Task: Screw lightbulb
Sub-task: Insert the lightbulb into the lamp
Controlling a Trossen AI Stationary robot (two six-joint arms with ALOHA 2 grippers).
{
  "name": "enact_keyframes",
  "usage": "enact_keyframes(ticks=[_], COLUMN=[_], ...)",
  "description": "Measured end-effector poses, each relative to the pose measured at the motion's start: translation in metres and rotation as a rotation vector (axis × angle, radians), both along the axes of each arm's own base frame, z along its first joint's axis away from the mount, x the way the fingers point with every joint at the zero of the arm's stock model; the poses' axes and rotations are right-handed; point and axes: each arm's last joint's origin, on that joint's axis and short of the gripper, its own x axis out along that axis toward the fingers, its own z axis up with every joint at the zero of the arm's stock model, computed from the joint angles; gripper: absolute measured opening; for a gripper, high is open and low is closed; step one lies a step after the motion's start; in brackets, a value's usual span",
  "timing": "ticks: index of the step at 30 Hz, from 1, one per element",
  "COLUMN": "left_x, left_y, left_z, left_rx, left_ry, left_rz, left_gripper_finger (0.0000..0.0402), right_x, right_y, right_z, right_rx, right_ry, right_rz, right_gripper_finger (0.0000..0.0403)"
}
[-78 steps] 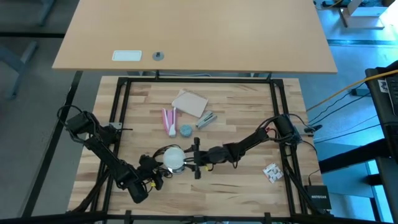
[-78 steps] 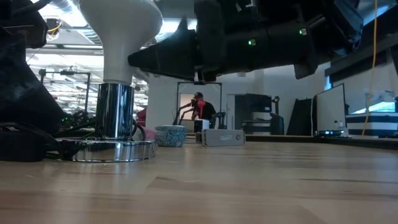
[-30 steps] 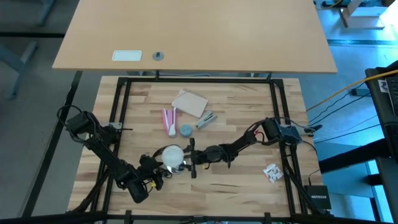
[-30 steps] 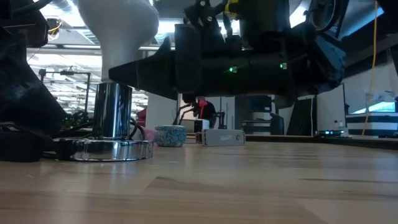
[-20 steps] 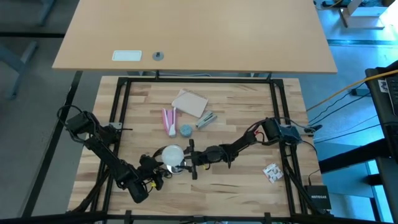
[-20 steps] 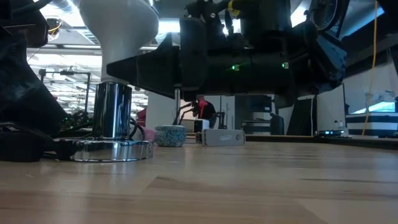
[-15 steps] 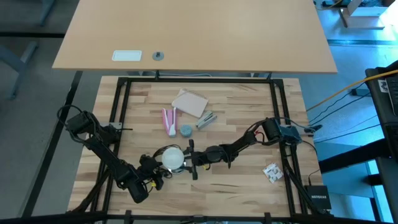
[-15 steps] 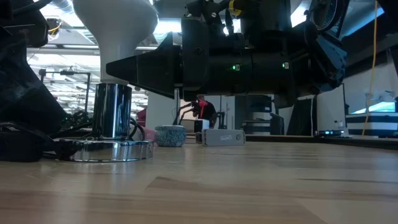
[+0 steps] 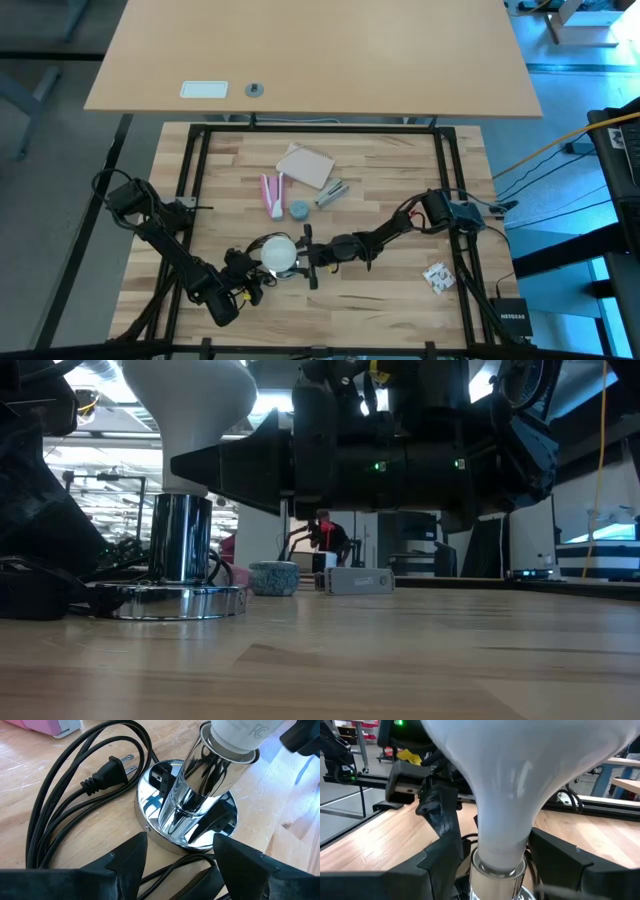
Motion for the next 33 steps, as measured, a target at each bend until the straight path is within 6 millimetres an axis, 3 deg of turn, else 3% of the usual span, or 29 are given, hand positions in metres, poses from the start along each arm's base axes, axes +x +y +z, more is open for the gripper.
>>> enact_keyframes(ticks=[20, 33], left_x=[0.007, 0.014], left_y=[0.007, 0.013], left_z=[0.000, -0.002], left_rx=[-0.054, -0.088], left_ry=[-0.020, 0.075], left_rz=[0.072, 0.056], left_gripper_finger=[0.0221, 0.0221], right_x=[0.001, 0.008], right_y=[-0.001, 0.002], right_z=[0.000, 0.006], right_rx=[0.002, -0.027], right_ry=[-0.002, -0.002], right_rz=[-0.053, -0.003], right_gripper_finger=[0.0239, 0.0239])
